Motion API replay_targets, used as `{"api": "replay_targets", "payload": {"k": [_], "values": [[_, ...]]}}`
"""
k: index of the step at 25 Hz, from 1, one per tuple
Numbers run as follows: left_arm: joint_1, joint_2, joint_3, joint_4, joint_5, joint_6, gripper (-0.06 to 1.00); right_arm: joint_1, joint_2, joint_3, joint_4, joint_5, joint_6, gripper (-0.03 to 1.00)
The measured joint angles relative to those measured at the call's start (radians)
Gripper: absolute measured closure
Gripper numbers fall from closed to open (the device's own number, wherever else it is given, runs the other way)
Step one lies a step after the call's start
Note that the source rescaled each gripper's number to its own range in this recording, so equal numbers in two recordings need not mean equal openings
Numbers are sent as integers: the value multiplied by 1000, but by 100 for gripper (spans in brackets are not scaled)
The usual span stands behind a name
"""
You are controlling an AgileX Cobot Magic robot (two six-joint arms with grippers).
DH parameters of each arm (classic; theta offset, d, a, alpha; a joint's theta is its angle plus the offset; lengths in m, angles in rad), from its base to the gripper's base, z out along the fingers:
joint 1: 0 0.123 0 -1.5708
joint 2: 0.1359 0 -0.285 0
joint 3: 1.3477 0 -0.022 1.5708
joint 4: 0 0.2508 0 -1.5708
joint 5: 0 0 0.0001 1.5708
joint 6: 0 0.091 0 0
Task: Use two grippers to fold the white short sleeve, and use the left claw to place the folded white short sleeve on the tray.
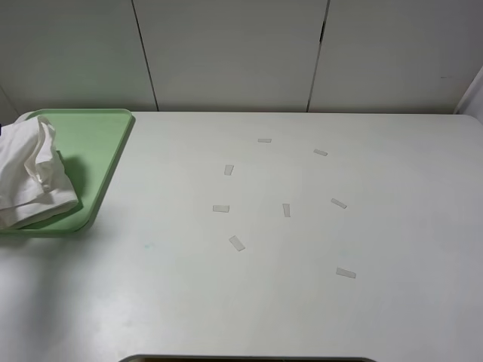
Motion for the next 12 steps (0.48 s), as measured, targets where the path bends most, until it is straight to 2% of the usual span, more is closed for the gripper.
{"api": "replay_targets", "payload": {"k": [6,11,12], "values": [[0,-26,31,22,23,-14,-6,0,0,0,0,0,0,-3],[16,-15,109,13,-209,-15,-6,0,0,0,0,0,0,-3],[16,-10,109,9,-226,-15,-6,0,0,0,0,0,0,-3]]}}
